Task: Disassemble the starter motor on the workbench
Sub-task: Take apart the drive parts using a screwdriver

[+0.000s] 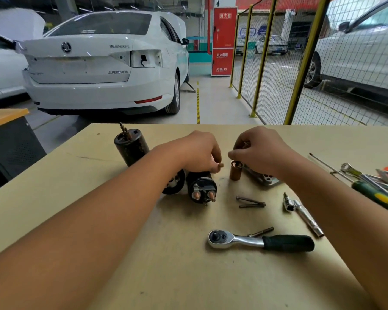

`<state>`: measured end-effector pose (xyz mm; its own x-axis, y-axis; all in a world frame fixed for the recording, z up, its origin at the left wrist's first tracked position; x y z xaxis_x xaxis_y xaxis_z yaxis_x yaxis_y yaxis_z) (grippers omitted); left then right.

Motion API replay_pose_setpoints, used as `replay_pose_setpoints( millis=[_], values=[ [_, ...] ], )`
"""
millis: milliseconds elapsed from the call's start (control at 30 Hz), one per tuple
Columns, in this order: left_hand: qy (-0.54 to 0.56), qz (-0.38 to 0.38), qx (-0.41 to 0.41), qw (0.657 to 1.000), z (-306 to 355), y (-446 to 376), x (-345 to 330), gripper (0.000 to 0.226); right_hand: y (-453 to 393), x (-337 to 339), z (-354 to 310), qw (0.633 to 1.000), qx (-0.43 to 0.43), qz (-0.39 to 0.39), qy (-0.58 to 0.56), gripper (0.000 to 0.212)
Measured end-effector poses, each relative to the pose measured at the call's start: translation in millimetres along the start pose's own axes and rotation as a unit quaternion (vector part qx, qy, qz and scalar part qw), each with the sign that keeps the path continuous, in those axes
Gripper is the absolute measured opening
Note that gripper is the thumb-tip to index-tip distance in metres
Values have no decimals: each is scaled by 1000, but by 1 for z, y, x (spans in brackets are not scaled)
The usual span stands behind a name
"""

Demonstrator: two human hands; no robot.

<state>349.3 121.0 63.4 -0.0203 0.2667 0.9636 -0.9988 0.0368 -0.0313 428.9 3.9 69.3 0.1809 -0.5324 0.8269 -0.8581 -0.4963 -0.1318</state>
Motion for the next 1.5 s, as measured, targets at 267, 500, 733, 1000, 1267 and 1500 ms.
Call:
replay_pose_setpoints(
  millis=[267, 500, 733, 1000, 1267, 1500],
  values=[
    [90, 182, 4, 979, -21, 46, 29, 26, -2, 16, 6, 994, -41, 23, -94, 28],
    [-22, 271, 234, 933, -59, 122, -1, 67, 15, 18, -19, 975, -2, -35, -219, 34],
    [220, 261, 268, 901, -68, 111, -24, 69, 40, 10, -11, 976, -40, -95, -191, 48],
    [357, 273, 284, 847, -77, 108, -32, 68, 59, 47, 55, 946, -67, 78, -308, 47],
    [367, 235, 230, 870, -64, 119, -28, 53, 62, 28, 101, 868, -151, -57, -469, 22],
    [356, 220, 210, 883, -57, 123, -25, 74, 61, 24, 101, 975, -103, 36, -193, 16]
  ],
)
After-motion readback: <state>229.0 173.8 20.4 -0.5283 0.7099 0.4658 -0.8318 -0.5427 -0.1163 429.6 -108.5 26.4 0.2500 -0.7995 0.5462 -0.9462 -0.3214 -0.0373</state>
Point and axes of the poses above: each hand's wrist, its own y-axis away from the middle knuckle, its own x-axis out of the back of the hand, z = x × y, the point moved 7 cm from there along -y, towards the middle knuckle, and after that the axes turned 14 degrees about -x, right-handed, at the moved point
